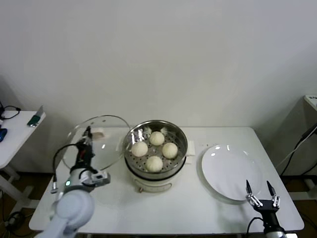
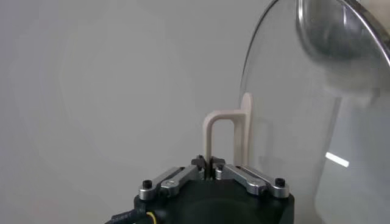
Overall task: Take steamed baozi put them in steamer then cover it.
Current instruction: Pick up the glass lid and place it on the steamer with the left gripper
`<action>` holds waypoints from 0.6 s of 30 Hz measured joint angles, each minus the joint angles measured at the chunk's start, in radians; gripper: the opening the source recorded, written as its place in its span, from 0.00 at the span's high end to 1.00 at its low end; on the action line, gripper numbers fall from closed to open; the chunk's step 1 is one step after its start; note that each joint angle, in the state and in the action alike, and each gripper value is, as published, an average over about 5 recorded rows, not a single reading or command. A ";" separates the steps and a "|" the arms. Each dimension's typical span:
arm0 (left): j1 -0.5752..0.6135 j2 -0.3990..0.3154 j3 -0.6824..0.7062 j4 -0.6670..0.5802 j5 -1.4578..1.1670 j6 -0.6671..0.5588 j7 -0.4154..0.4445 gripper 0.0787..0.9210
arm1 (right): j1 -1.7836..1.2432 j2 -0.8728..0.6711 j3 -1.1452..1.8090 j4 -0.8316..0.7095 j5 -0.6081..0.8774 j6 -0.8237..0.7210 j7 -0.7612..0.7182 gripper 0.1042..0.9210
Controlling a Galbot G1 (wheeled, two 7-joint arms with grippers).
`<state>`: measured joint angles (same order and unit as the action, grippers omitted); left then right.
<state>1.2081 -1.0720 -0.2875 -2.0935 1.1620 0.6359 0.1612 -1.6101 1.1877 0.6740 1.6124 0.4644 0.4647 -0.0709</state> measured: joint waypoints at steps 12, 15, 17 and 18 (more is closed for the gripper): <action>-0.189 -0.182 0.277 0.044 0.221 0.097 0.143 0.93 | 0.020 0.000 0.004 -0.023 -0.010 0.007 0.011 0.12; -0.210 -0.229 0.324 0.071 0.265 0.101 0.156 0.93 | 0.021 -0.005 0.004 -0.028 -0.006 0.012 0.014 0.12; -0.218 -0.261 0.351 0.090 0.291 0.101 0.161 0.93 | 0.023 -0.007 0.003 -0.031 -0.003 0.016 0.016 0.12; -0.220 -0.277 0.363 0.100 0.303 0.101 0.162 0.93 | 0.024 -0.008 0.002 -0.032 -0.002 0.018 0.018 0.12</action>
<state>0.9876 -1.3493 0.0755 -1.9937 1.4653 0.7370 0.3231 -1.5862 1.1802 0.6765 1.5807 0.4624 0.4824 -0.0530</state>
